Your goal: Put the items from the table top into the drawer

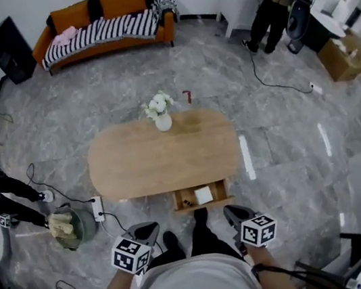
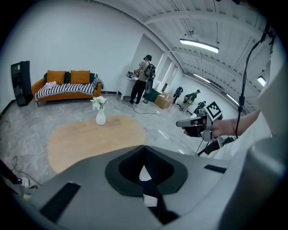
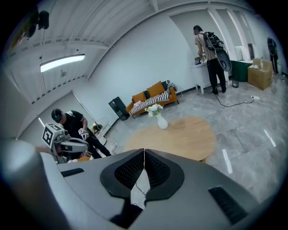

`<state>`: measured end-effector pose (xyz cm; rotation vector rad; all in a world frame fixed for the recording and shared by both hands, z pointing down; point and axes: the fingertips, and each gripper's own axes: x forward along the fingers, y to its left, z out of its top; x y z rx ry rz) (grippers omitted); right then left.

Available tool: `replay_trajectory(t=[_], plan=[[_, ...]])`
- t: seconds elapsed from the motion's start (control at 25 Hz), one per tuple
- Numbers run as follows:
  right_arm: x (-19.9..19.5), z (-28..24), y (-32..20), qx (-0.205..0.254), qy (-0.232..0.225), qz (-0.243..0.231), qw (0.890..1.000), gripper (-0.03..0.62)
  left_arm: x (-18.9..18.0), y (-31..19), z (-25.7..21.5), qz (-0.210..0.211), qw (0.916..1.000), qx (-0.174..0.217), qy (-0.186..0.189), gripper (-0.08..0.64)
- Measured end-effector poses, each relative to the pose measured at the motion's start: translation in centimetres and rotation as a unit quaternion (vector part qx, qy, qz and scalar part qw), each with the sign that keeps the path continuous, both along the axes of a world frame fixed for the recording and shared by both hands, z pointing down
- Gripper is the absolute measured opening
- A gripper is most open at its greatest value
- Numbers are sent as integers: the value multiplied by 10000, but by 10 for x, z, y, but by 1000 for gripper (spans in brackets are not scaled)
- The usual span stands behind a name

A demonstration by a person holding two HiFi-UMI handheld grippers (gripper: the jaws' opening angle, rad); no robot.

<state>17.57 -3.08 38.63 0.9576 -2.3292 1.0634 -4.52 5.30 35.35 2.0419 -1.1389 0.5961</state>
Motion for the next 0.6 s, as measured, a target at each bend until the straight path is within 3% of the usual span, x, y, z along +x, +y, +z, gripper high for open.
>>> replay_trajectory(t=[0.6], plan=[[6,-39,70,484,115,703,9963,34,-4,43,-27,530,9979,261,269,2]])
